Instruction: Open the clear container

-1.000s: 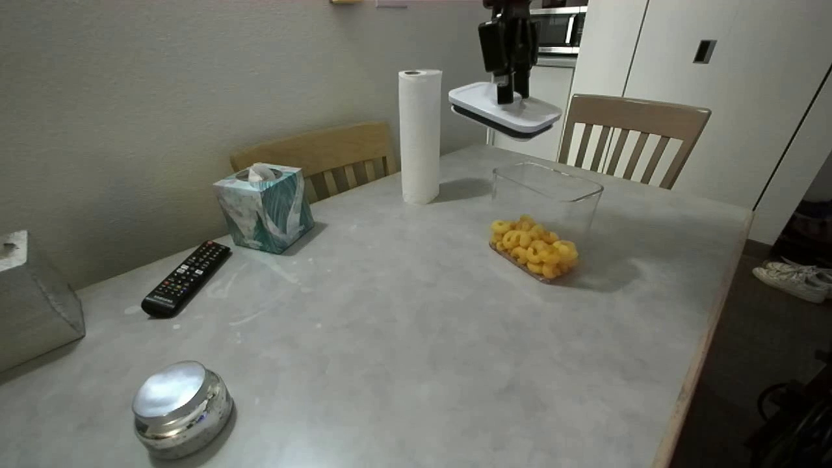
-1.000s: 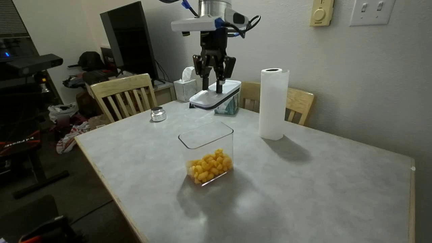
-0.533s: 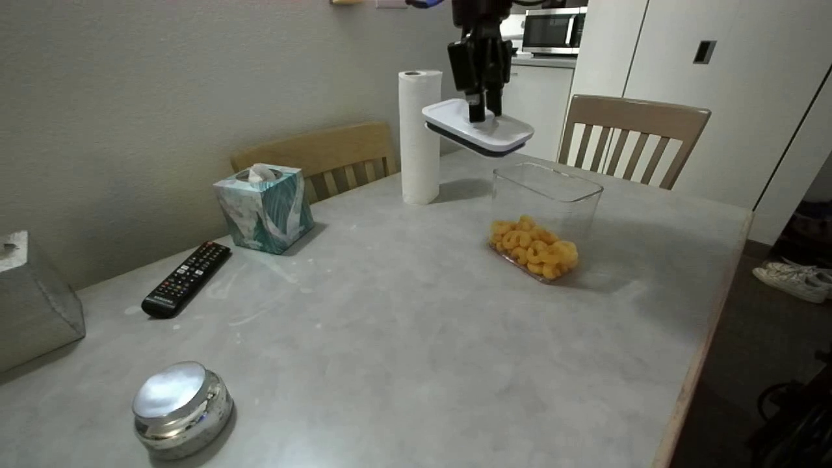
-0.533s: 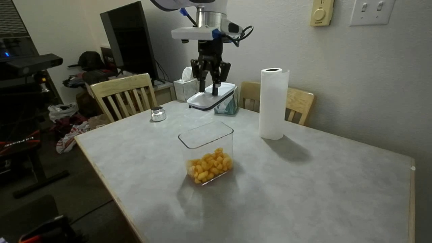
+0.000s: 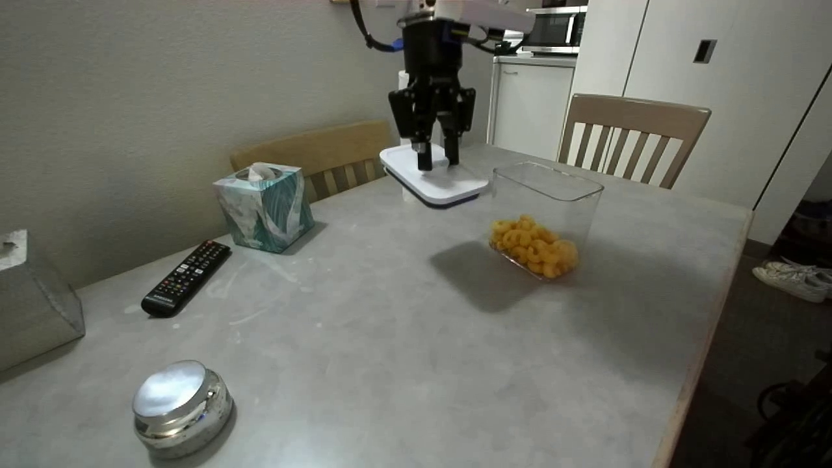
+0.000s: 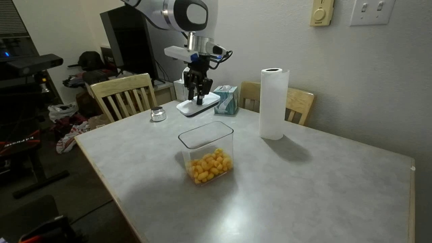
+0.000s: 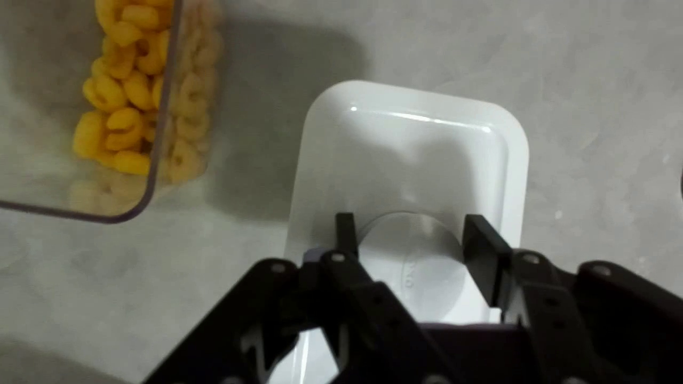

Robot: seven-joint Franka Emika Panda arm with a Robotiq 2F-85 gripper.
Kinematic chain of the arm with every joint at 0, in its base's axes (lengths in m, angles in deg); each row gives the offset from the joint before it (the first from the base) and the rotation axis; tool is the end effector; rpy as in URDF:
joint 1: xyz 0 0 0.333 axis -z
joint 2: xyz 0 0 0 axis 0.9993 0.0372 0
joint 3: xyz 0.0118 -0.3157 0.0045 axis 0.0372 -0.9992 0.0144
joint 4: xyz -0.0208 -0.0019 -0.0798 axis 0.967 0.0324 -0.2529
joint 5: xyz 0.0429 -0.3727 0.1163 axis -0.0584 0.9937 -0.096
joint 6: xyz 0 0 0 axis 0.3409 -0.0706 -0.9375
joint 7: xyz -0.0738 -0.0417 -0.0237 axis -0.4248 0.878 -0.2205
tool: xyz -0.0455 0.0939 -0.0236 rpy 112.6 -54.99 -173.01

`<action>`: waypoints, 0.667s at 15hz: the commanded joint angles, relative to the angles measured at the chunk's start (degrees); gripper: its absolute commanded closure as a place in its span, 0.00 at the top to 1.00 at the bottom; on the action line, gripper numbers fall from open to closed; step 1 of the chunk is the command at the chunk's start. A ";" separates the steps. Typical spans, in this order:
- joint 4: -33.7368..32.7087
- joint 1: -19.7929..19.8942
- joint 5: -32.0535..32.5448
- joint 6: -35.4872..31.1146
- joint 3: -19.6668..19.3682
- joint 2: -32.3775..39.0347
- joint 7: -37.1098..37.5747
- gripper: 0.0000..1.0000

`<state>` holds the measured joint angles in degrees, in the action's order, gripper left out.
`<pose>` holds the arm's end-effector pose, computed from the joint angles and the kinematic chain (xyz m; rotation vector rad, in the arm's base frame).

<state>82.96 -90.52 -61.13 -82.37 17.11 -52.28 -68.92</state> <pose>0.7053 0.0648 0.3295 -3.0278 0.0369 0.2603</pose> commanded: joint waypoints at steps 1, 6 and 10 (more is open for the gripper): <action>-1.79 -1.43 -1.31 -0.95 0.01 3.75 4.85 0.27; -1.85 -2.60 -0.98 -0.43 0.57 8.69 4.28 0.27; -2.63 -2.83 -0.83 -1.25 0.86 11.70 2.88 0.27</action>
<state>82.34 -93.63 -61.60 -83.40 17.45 -42.59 -64.68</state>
